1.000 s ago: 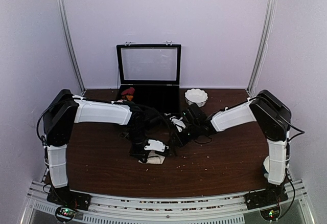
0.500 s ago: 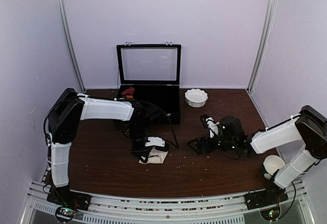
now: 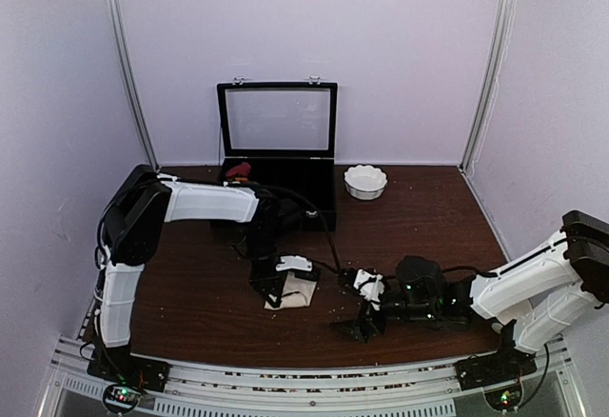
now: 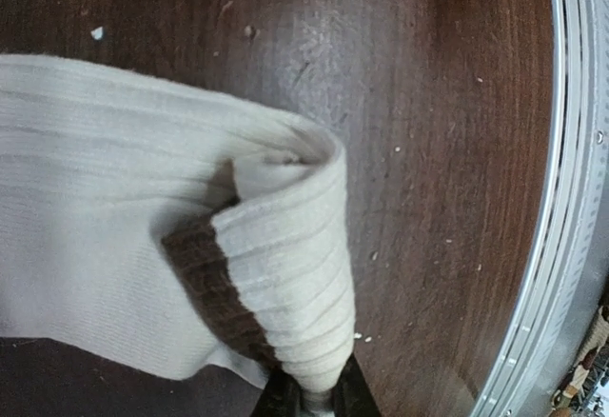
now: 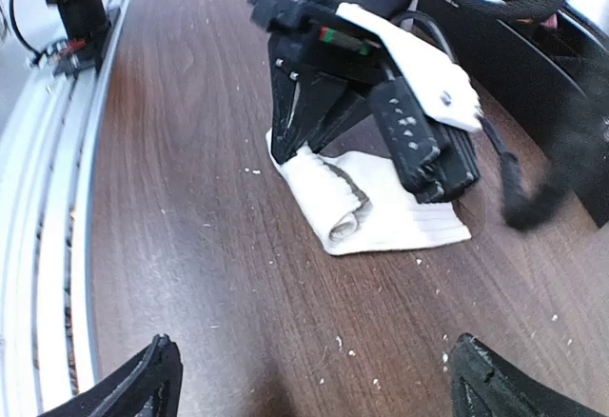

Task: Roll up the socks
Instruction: Roll the sock at the center of the board.

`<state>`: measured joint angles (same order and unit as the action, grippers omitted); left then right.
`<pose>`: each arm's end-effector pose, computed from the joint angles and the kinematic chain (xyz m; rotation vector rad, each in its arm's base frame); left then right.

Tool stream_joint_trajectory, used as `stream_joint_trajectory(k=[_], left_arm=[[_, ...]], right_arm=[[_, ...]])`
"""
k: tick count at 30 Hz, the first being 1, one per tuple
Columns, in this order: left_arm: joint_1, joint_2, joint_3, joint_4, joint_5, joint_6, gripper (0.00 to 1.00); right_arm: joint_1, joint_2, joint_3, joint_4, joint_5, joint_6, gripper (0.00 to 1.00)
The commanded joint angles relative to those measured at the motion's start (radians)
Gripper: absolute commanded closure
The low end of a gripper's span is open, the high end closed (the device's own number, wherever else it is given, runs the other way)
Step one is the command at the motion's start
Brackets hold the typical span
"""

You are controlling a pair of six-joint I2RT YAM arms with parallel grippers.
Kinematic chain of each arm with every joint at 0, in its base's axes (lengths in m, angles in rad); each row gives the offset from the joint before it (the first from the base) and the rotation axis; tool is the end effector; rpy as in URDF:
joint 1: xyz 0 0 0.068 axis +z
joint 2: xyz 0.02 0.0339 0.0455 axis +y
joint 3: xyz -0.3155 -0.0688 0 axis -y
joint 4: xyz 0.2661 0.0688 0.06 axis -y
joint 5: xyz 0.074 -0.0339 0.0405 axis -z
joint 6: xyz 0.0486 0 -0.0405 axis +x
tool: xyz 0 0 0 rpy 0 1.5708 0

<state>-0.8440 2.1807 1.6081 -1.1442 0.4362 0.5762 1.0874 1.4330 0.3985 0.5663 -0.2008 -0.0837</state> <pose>0.2768 -0.3422 0.1616 -1.8417 -2.2139 0.6043 0.1182 0.2460 0.1730 -1.2862 1.7010 0.8176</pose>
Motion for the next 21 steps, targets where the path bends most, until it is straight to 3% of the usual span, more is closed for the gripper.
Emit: stream_joint_trajectory(k=[1, 5, 9, 11, 21], left_arm=[[0.004, 0.063, 0.027, -0.026, 0.036, 0.028, 1.00], [0.021, 0.083, 0.069, -0.073, 0.096, 0.046, 1.00], [0.031, 0.091, 0.075, -0.091, 0.118, 0.075, 1.00], [0.032, 0.088, 0.075, -0.092, 0.124, 0.079, 1.00], [0.034, 0.088, 0.075, -0.092, 0.126, 0.083, 1.00]], right_arm=[[0.065, 0.087, 0.122, -0.085, 0.150, -0.250, 0.06], [0.097, 0.214, 0.261, -0.122, 0.203, -0.313, 0.18], [0.095, 0.334, 0.430, -0.251, 0.157, -0.352, 0.45], [0.091, 0.372, 0.486, -0.316, 0.133, -0.358, 0.48], [0.081, 0.455, 0.533, -0.331, 0.122, -0.407, 0.48]])
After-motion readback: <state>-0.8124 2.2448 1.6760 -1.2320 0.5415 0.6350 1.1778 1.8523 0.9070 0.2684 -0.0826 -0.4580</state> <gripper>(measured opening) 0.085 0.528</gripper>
